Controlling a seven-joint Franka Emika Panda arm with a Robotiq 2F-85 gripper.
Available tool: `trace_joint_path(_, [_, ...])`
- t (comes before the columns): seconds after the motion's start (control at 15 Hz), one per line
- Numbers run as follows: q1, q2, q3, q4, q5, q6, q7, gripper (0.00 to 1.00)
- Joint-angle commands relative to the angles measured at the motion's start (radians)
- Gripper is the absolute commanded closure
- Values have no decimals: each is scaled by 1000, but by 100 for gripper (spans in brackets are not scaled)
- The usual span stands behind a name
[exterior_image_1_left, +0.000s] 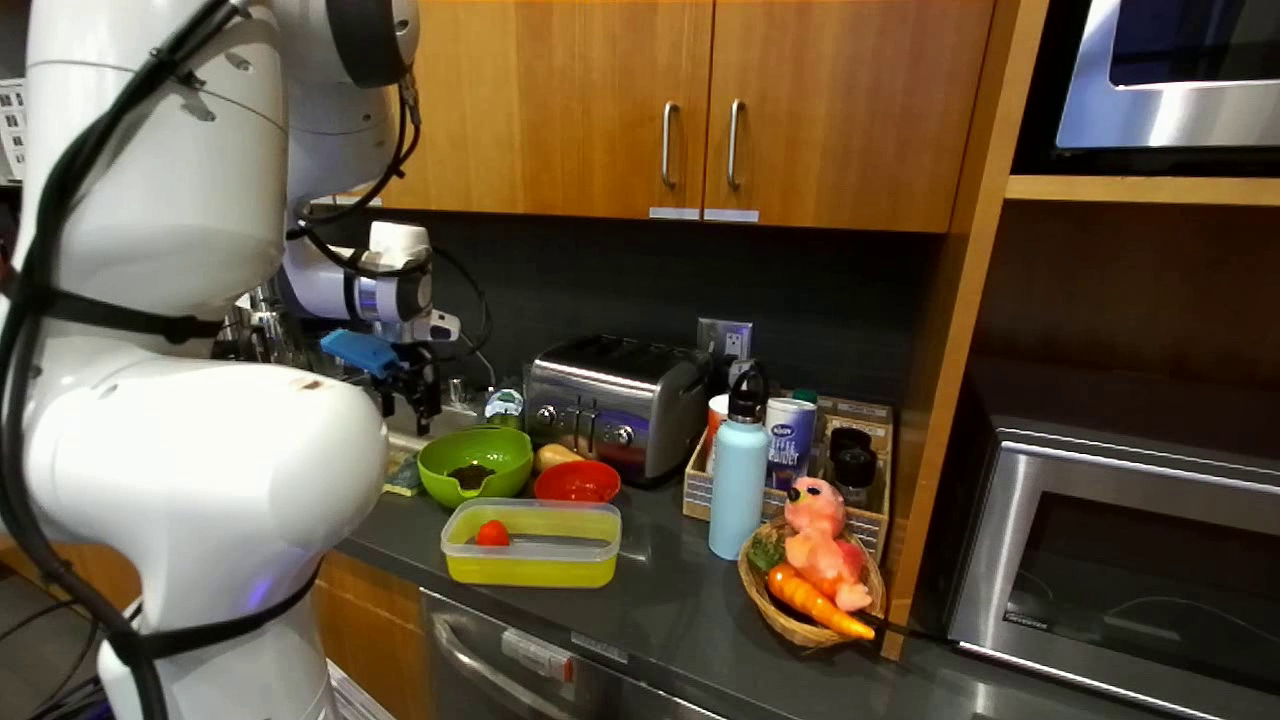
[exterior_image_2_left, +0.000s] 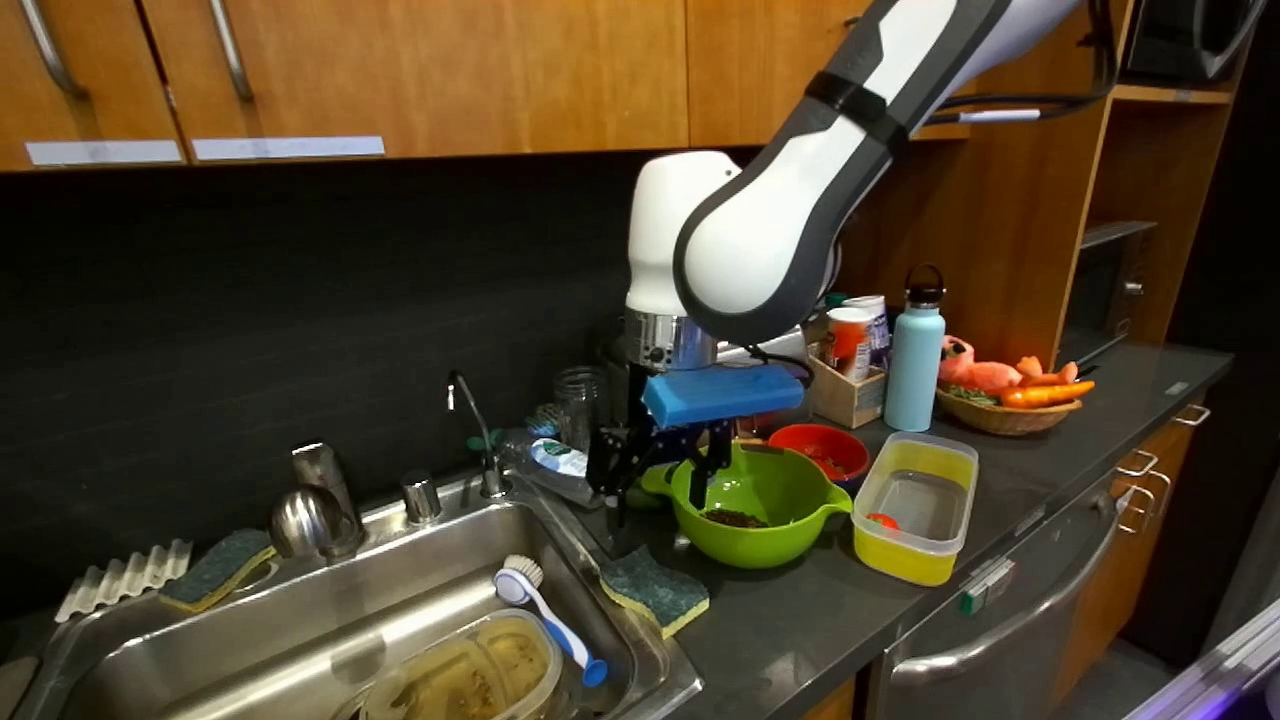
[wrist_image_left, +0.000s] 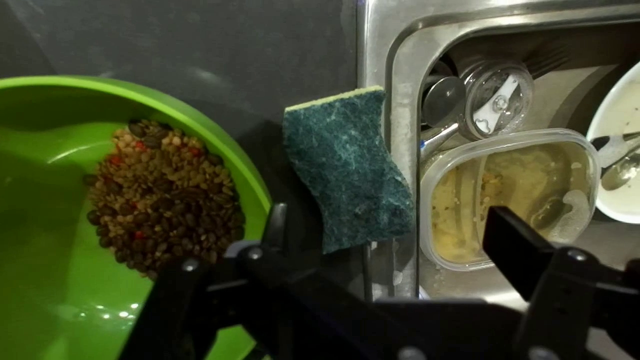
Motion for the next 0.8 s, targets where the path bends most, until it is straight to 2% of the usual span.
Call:
trace_joint_path(0.0, [11, 41, 3, 54, 20, -32, -44, 0])
trace_joint_path(0.73, [33, 181, 5, 216, 42, -125, -164, 0])
